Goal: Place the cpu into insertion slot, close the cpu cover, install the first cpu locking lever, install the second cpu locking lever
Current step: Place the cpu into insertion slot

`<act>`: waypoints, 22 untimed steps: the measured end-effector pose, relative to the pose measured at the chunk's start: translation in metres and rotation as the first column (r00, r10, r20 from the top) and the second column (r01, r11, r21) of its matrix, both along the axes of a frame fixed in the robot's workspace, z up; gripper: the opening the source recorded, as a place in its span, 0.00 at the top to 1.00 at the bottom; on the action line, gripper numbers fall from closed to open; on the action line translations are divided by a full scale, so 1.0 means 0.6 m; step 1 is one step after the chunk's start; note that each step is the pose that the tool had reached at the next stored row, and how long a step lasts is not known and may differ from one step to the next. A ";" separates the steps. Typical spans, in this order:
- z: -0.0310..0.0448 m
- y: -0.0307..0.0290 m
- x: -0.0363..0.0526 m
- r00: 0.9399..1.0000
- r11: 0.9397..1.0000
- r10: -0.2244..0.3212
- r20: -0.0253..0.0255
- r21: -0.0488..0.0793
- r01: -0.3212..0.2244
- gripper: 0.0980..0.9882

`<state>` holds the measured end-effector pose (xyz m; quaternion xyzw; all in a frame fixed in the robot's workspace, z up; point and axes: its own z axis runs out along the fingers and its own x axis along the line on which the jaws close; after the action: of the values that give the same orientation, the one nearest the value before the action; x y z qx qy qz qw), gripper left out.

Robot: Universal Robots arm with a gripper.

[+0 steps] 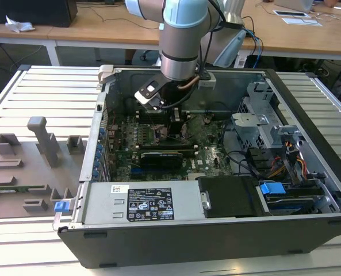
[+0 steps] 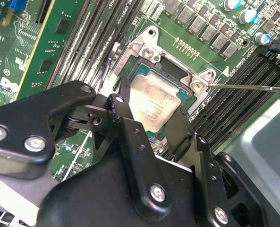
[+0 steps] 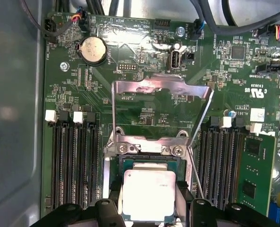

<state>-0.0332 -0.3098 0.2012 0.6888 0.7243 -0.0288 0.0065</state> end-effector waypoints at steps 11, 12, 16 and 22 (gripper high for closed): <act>-0.001 0.0000 -0.001 1.000 1.000 0.000 0.000 0.002 0.000 0.51; -0.001 0.0000 -0.001 1.000 1.000 0.000 0.000 0.002 0.000 0.51; -0.001 0.0000 -0.001 1.000 1.000 0.000 0.000 0.002 0.000 0.51; -0.001 0.0000 -0.001 1.000 1.000 0.000 0.000 0.002 0.000 0.42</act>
<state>-0.0337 -0.3098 0.2005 0.6888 0.7243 -0.0282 0.0059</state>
